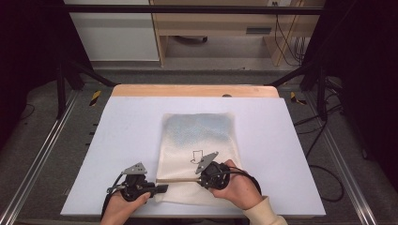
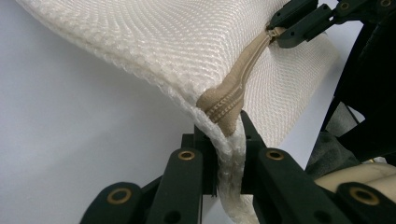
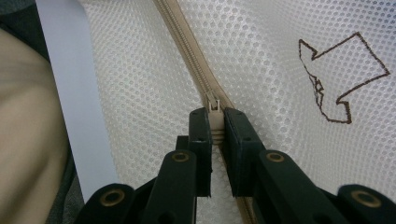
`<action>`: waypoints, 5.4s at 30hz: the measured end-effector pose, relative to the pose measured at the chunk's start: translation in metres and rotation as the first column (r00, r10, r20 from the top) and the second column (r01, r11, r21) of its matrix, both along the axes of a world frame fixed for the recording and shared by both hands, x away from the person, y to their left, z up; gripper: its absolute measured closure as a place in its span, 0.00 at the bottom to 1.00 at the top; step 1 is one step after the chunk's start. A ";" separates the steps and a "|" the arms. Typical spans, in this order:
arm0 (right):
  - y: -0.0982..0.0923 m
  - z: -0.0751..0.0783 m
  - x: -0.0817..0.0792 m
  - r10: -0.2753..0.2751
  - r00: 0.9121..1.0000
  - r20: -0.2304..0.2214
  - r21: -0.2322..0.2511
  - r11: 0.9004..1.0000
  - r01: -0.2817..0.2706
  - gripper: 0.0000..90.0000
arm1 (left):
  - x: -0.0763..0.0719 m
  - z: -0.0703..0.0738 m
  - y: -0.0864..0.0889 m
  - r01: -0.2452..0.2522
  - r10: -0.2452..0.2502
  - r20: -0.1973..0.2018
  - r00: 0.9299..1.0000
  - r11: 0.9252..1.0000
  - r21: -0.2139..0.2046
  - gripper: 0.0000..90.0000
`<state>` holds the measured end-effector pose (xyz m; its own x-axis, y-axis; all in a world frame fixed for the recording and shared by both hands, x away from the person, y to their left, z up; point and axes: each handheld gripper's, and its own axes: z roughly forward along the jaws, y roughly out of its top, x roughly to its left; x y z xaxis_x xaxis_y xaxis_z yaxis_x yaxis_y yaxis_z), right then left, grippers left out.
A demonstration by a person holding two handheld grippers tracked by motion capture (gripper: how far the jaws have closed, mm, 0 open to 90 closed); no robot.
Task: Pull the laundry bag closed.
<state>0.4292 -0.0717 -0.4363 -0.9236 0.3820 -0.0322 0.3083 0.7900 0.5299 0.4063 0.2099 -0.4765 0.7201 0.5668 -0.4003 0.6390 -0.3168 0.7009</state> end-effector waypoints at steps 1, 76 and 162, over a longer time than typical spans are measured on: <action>-0.001 0.000 -0.001 -0.004 1.000 -0.005 -0.002 1.000 0.004 0.91 | 0.000 0.000 0.000 0.002 -0.002 0.000 1.000 1.000 0.002 0.93; -0.043 -0.003 -0.008 -0.100 0.995 -0.001 0.033 0.994 0.100 0.91 | 0.000 0.001 0.002 -0.004 0.004 0.003 1.000 1.000 0.001 0.93; -0.083 -0.007 -0.016 -0.192 0.981 0.001 0.064 0.979 0.191 0.91 | 0.000 0.002 0.003 -0.014 0.014 0.011 1.000 1.000 -0.006 0.93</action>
